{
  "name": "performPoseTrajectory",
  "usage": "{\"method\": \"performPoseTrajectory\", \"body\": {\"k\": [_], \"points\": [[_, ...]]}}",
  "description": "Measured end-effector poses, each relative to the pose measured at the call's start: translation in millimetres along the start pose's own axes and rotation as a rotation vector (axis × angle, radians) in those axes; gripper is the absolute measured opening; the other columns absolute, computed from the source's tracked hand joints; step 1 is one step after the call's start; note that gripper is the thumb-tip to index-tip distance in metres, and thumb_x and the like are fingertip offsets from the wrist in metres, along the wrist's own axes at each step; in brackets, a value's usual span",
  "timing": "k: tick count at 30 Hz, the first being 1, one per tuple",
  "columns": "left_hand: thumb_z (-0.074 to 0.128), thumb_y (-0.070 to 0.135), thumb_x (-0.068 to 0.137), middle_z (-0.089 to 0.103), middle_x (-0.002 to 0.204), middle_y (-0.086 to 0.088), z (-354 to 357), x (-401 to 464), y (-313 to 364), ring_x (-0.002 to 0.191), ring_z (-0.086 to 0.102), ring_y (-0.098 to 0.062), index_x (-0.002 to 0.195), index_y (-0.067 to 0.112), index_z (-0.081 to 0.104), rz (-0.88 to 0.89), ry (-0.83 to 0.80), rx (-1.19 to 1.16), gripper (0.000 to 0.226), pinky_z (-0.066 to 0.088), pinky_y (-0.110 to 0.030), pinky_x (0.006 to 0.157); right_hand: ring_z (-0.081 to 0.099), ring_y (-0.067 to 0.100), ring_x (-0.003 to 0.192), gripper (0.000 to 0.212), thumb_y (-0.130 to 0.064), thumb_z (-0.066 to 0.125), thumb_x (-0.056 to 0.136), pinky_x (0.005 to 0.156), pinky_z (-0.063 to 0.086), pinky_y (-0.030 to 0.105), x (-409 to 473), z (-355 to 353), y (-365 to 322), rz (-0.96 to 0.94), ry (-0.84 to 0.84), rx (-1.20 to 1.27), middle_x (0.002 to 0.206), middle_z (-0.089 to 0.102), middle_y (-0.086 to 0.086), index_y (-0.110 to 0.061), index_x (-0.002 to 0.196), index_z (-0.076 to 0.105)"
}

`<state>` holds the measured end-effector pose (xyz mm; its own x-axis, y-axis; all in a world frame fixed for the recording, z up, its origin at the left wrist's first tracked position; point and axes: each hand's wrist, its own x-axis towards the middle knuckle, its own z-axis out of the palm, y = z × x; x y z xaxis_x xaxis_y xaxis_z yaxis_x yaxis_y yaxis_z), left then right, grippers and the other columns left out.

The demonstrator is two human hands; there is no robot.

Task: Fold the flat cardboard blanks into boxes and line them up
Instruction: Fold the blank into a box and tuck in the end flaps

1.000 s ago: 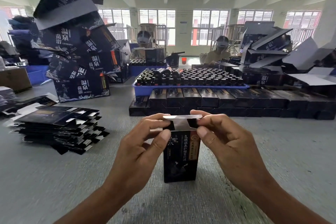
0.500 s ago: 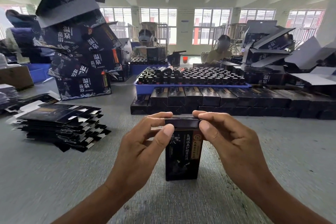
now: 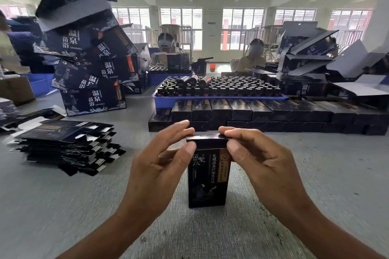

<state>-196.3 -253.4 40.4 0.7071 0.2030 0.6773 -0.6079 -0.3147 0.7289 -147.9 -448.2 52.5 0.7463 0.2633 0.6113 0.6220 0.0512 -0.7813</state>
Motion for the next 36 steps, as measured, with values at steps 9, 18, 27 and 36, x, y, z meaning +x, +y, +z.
{"method": "performPoseTrajectory", "body": {"k": [9, 18, 27, 36], "points": [[0.069, 0.03, 0.09, 0.07, 0.124, 0.011, -4.1, 2.2, -3.8, 0.117, 0.065, -0.009, 0.116, 0.025, 0.073, 0.099, -0.05, 0.056, 0.026, 0.056, -0.021, 0.088, 0.066, 0.003, 0.115, 0.02, -0.022, 0.063, 0.091, 0.092, 0.055, 0.021, 0.4, -2.2, 3.1, -0.018, -0.028, -0.025, 0.12, 0.071, -0.018, -0.024, 0.107, 0.075], [0.065, 0.019, 0.096, 0.068, 0.125, -0.005, -13.4, 11.4, -16.7, 0.114, 0.067, -0.012, 0.115, 0.005, 0.074, 0.562, -0.027, 0.541, 0.025, 0.059, -0.033, 0.088, 0.059, -0.001, 0.122, 0.027, -0.036, 0.061, 0.092, 0.095, 0.052, 0.018, -0.4, -0.3, 14.9, -0.191, 0.022, -0.33, 0.131, 0.064, -0.016, -0.023, 0.114, 0.071], [0.043, 0.057, 0.099, 0.043, 0.14, 0.025, -7.3, -5.6, -21.3, 0.096, 0.066, 0.001, 0.15, 0.052, 0.023, 0.176, -0.198, 0.634, 0.055, 0.061, -0.028, 0.07, 0.061, -0.012, 0.11, 0.034, -0.046, 0.057, 0.087, 0.082, 0.049, 0.005, -2.7, 2.4, 18.7, -0.065, -0.079, -0.322, 0.116, 0.061, -0.04, -0.055, 0.119, 0.049], [0.07, 0.038, 0.091, 0.061, 0.123, 0.026, -3.2, -6.1, -34.6, 0.106, 0.061, 0.01, 0.145, 0.064, 0.021, -0.297, -0.368, 0.316, 0.077, 0.058, -0.029, 0.092, 0.06, -0.014, 0.109, 0.037, -0.052, 0.06, 0.084, 0.073, 0.052, 0.006, -0.6, -4.7, 23.4, -0.011, -0.017, -0.286, 0.116, 0.06, -0.043, -0.06, 0.119, 0.051]]}}
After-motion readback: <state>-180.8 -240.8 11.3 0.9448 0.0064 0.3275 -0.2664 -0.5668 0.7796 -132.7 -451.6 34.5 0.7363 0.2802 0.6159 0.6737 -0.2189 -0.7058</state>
